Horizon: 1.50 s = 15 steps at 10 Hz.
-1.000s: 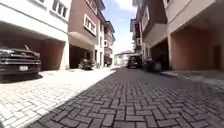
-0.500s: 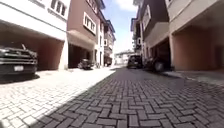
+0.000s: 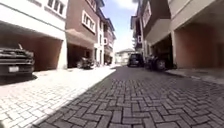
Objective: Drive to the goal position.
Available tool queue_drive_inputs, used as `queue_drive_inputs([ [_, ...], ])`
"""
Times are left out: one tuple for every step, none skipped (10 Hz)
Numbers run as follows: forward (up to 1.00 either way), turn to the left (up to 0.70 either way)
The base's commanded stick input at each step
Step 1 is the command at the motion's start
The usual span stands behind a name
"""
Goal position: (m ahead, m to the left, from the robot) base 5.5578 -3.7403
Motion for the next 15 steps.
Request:
queue_drive_inputs([
  [0.5,0.0],
  [0.5,0.0],
  [0.5,0.0],
  [0.5,0.0],
  [0.5,0.0],
  [0.5,0.0],
  [0.5,0.0],
  [0.5,0.0],
  [0.5,0.0],
  [0.5,0.0],
  [0.5,0.0],
  [0.5,0.0],
  [0.5,0.0],
  [0.5,0.0],
  [0.5,0.0],
])
